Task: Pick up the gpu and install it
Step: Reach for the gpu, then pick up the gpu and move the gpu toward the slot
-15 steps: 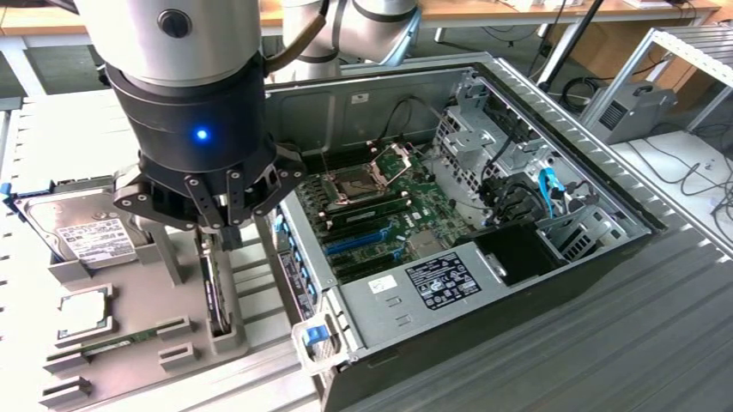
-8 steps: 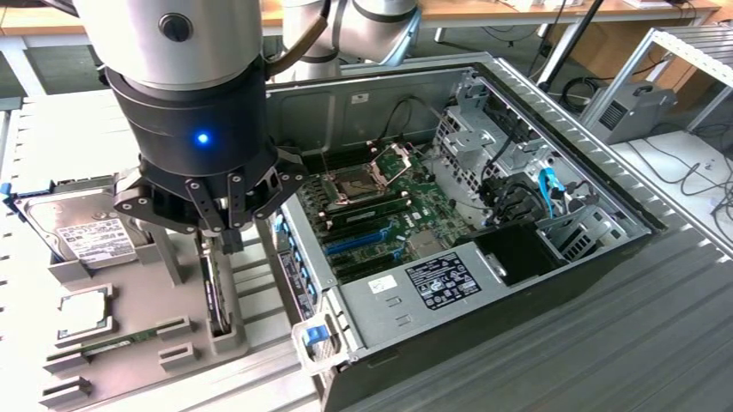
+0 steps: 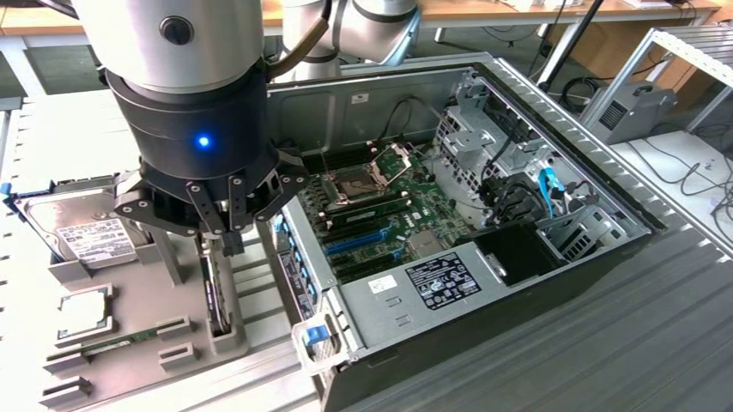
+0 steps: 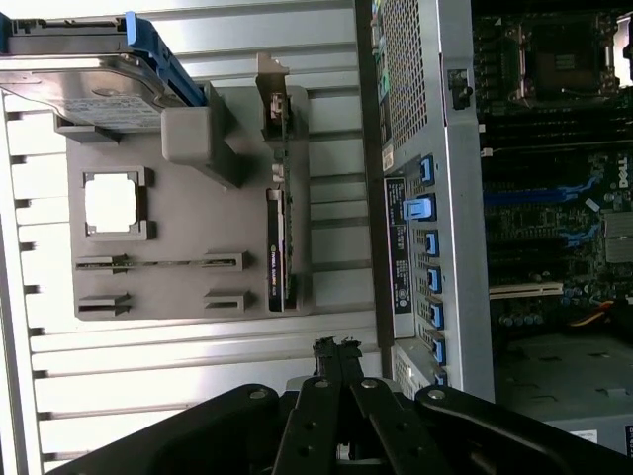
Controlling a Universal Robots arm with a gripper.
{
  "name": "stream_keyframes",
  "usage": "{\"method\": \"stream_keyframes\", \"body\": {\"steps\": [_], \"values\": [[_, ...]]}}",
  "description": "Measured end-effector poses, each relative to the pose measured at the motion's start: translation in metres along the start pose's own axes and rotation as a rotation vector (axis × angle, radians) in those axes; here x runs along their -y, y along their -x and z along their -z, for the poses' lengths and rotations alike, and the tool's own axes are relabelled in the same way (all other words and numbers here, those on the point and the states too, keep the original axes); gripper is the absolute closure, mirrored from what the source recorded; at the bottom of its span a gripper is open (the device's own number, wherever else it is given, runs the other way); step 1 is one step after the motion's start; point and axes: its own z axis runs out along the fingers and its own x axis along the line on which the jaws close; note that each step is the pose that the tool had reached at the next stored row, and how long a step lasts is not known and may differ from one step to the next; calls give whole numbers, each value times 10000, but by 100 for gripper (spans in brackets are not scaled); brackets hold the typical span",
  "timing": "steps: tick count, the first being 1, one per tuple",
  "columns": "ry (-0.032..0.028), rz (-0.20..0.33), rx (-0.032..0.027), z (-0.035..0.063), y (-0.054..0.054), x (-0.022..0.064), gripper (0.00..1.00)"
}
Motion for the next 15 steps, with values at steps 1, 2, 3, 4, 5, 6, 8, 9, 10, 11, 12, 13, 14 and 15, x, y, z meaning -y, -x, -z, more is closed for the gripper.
{"method": "stream_keyframes", "body": {"steps": [1, 2, 3, 4, 5, 6, 8, 9, 10, 11, 12, 13, 14, 15], "values": [[0, 0, 0, 0, 0, 0, 89], [0, 0, 0, 0, 0, 0, 89], [0, 0, 0, 0, 0, 0, 89], [0, 0, 0, 0, 0, 0, 89], [0, 0, 0, 0, 0, 0, 89], [0, 0, 0, 0, 0, 0, 89], [0, 0, 0, 0, 0, 0, 89], [0, 0, 0, 0, 0, 0, 89], [0, 0, 0, 0, 0, 0, 89], [0, 0, 0, 0, 0, 0, 89], [0, 1, 0, 0, 0, 0, 89], [0, 0, 0, 0, 0, 0, 83], [0, 0, 0, 0, 0, 0, 76], [0, 0, 0, 0, 0, 0, 71]]}}
